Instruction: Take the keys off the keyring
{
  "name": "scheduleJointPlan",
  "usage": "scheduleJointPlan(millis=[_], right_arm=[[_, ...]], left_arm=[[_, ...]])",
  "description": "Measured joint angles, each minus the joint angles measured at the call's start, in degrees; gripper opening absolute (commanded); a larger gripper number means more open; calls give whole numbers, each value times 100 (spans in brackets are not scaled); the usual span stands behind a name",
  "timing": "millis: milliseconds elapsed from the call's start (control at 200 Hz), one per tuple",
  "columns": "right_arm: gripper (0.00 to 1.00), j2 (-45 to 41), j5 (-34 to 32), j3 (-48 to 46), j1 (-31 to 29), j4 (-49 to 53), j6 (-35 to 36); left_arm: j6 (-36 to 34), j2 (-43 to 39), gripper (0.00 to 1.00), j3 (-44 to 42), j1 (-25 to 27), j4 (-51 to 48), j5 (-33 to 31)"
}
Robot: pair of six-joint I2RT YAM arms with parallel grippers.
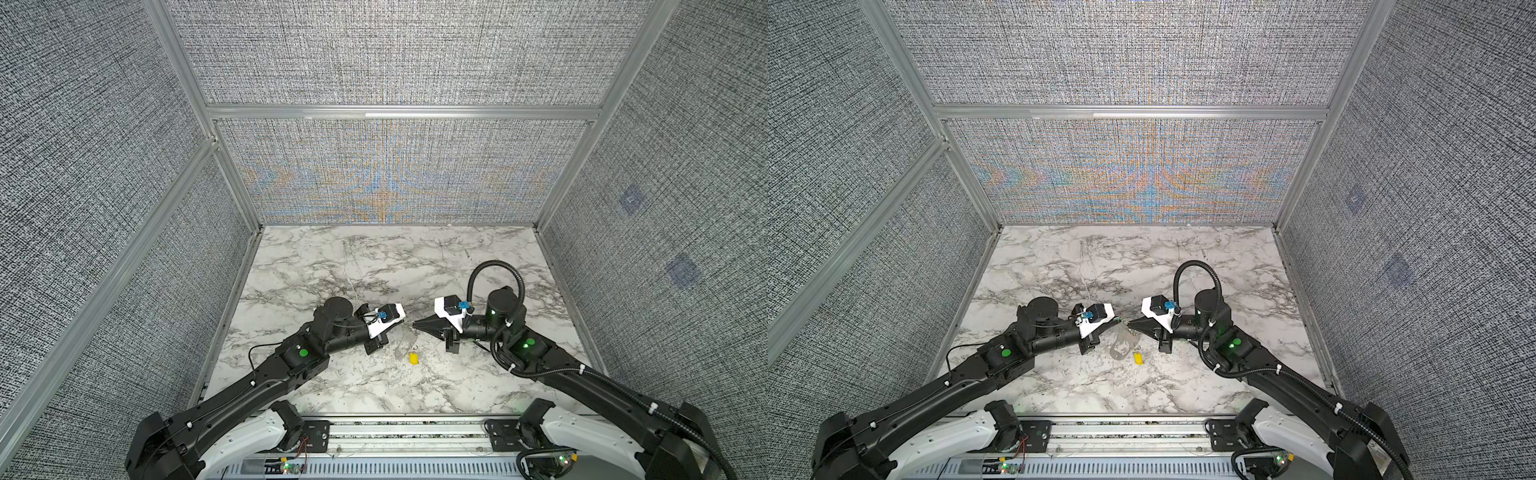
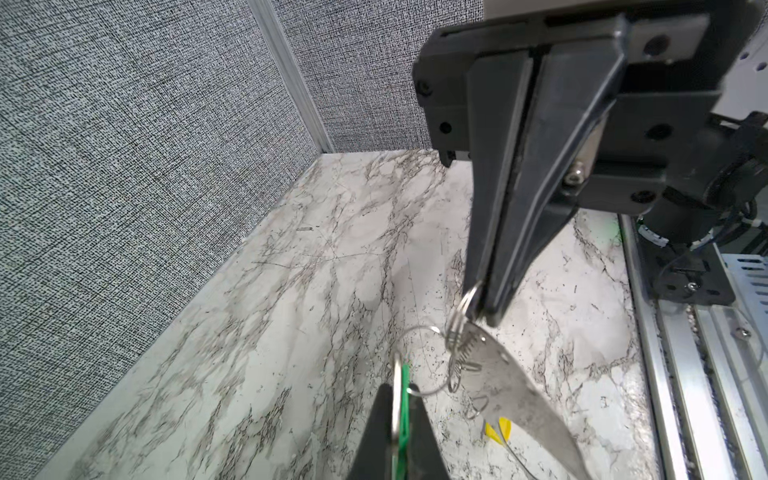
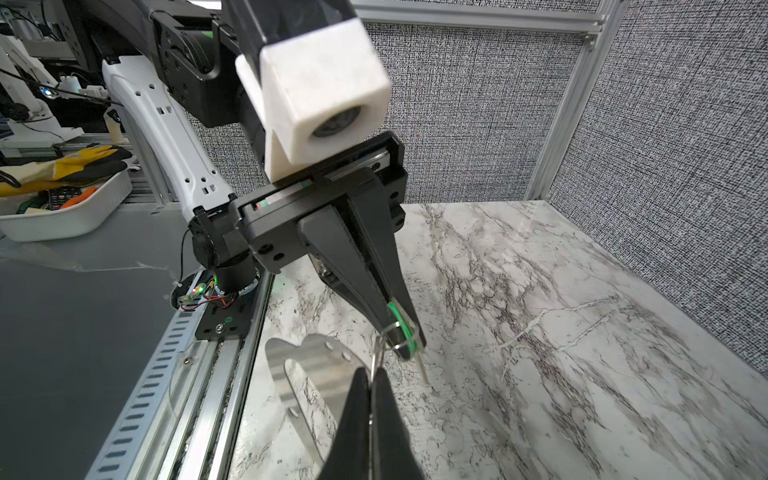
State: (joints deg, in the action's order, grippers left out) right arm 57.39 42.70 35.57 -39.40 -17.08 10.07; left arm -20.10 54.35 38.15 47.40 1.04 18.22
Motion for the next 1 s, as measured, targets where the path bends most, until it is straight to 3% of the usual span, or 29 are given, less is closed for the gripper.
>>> scheduleJointPlan(millis=[330,1001], right_arm=[[0,9,-2,-7,0,166,282],[0,273,-378,640,-55,1456,1364]], left_arm=[[-203,24,0,188,-37,-284,72],[-254,313,0,599,-63,-627,227]])
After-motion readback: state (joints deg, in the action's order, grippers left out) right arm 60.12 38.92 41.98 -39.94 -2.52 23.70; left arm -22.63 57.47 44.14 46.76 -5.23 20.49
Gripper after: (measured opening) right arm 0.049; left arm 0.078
